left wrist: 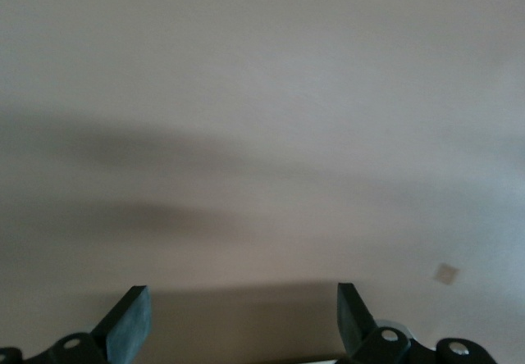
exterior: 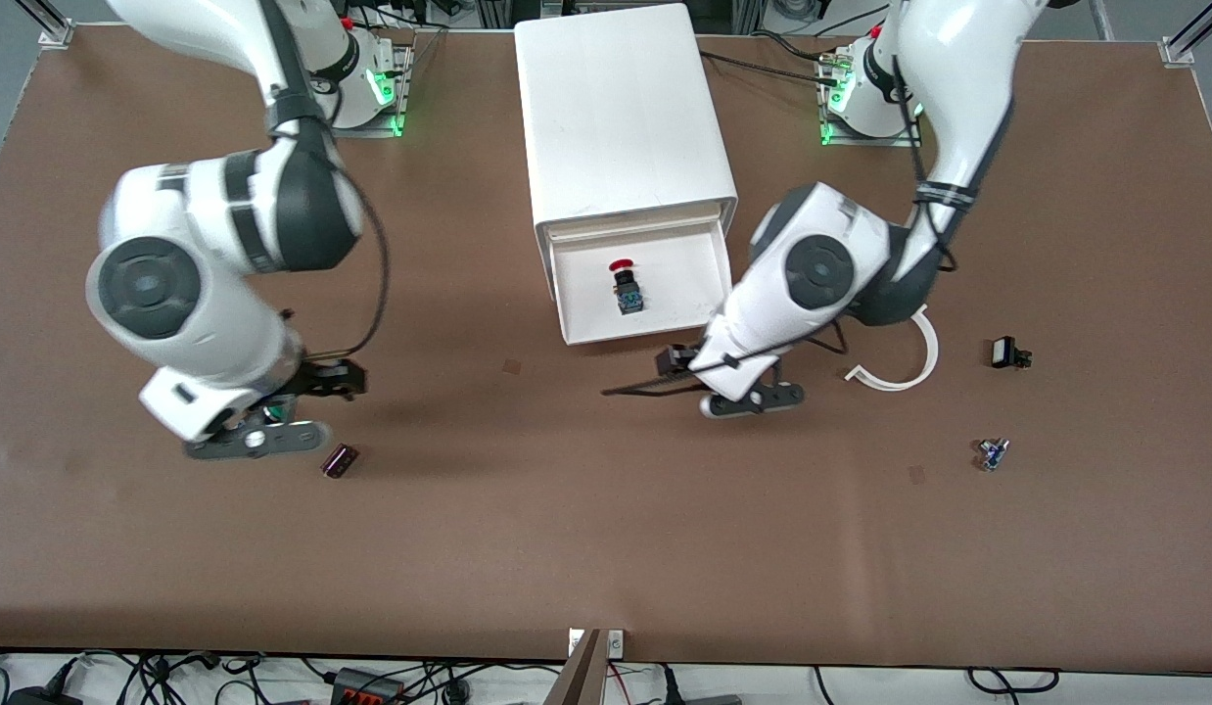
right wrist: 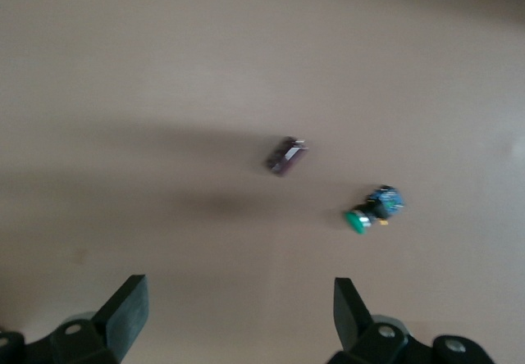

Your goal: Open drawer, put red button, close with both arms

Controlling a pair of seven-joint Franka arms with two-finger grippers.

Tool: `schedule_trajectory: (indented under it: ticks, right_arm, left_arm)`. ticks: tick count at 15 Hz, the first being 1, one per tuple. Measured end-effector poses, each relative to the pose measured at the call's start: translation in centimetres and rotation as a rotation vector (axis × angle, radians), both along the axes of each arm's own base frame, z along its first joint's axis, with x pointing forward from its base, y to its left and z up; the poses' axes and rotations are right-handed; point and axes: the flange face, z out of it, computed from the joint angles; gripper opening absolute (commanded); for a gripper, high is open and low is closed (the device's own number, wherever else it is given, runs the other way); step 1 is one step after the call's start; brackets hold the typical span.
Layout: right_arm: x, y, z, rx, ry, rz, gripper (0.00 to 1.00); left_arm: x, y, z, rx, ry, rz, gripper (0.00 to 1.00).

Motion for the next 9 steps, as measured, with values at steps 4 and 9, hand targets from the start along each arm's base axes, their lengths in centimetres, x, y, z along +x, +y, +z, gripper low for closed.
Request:
schedule_trajectory:
  ticks: [4,9]
  right_arm:
    - [0.3,-5.0,1.0,0.005,0.020,-0.060,1.00]
    - [-0.1,-8.6,3.1,0.069,0.024,-0.122,1.00]
  left_arm:
    - [-3.3,-2.2,-4.1,-0.009,-0.010,-0.005,1.00]
    - [-4.7,-2.4,-5.3,0.028,0.048,-0.031,1.00]
